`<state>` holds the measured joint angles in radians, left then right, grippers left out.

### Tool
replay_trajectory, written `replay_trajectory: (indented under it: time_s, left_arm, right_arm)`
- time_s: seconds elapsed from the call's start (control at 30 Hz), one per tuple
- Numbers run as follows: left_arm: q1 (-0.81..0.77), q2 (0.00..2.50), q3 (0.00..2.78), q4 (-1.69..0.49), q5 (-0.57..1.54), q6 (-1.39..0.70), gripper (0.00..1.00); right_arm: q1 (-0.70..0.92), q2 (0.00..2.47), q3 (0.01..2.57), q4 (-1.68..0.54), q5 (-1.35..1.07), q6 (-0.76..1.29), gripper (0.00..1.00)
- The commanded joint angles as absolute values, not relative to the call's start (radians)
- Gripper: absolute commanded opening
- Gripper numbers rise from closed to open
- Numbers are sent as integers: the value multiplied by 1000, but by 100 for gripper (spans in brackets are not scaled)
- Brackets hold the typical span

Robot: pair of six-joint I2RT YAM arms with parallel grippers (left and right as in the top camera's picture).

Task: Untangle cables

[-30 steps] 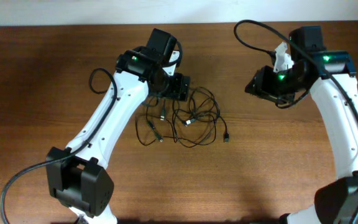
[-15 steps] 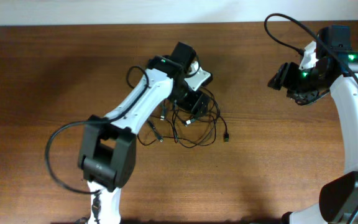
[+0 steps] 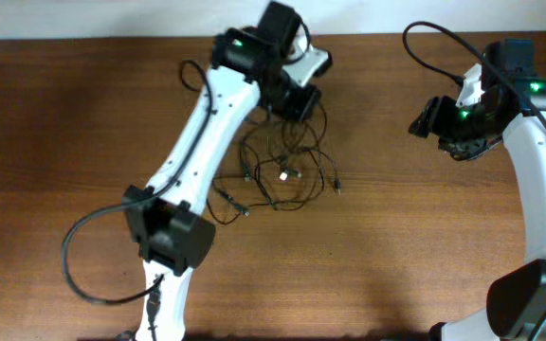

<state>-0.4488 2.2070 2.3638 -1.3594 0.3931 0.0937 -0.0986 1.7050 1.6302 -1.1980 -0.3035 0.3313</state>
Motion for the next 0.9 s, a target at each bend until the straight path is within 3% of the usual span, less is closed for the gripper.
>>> replay_trajectory:
  time_s: [0.0, 0.17, 0.37, 0.57, 0.77, 0.87]
  left_arm:
    - [-401, 2195, 2598, -1465, 405, 99, 0]
    - [-398, 2187, 2760, -1570, 404, 99, 0]
    - [-367, 2025, 2806, -1536, 404, 98, 0]
    - [-255, 1921, 2795, -1546, 397, 57, 0]
    - [-241, 1978, 2528, -1563, 264, 30, 0]
    - [-200, 1984, 2259, -1434, 266, -9, 0]
  right_arm:
    - [-99, 1708, 1626, -1206, -302, 322, 67]
    - [-99, 1708, 1626, -1224, -302, 322, 67]
    - [-99, 1708, 1626, -1227, -302, 321, 68]
    - [-98, 1708, 1626, -1236, -302, 318, 67]
    - [-19, 1708, 1626, -1237, -302, 318, 67]
    - [29, 1708, 1626, -1235, -302, 319, 68]
